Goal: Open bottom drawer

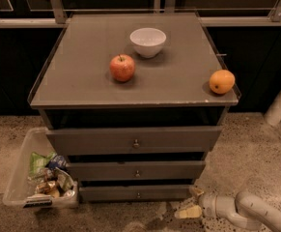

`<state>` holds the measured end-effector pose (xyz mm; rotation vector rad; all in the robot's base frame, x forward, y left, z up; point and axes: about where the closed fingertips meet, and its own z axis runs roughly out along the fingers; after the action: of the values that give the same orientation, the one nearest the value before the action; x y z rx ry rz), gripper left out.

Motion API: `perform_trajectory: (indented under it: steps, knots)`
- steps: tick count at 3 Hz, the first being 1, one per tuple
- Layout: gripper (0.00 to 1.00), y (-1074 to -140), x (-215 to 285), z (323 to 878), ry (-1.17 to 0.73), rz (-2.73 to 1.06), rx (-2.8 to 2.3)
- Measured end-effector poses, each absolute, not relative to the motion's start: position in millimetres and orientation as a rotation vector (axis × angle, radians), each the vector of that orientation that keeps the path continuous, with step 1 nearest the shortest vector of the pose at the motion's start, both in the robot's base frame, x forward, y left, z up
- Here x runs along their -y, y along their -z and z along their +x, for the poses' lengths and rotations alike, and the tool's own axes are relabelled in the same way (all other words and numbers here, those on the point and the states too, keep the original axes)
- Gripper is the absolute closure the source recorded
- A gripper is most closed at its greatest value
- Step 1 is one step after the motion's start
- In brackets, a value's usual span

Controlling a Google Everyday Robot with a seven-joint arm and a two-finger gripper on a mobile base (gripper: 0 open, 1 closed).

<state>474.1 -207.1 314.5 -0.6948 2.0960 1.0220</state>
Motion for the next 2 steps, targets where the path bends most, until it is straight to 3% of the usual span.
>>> perform_trajectory:
  steps: [2]
  knots:
    - [0.0, -270, 194, 487, -1.061, -0.718, -2.01]
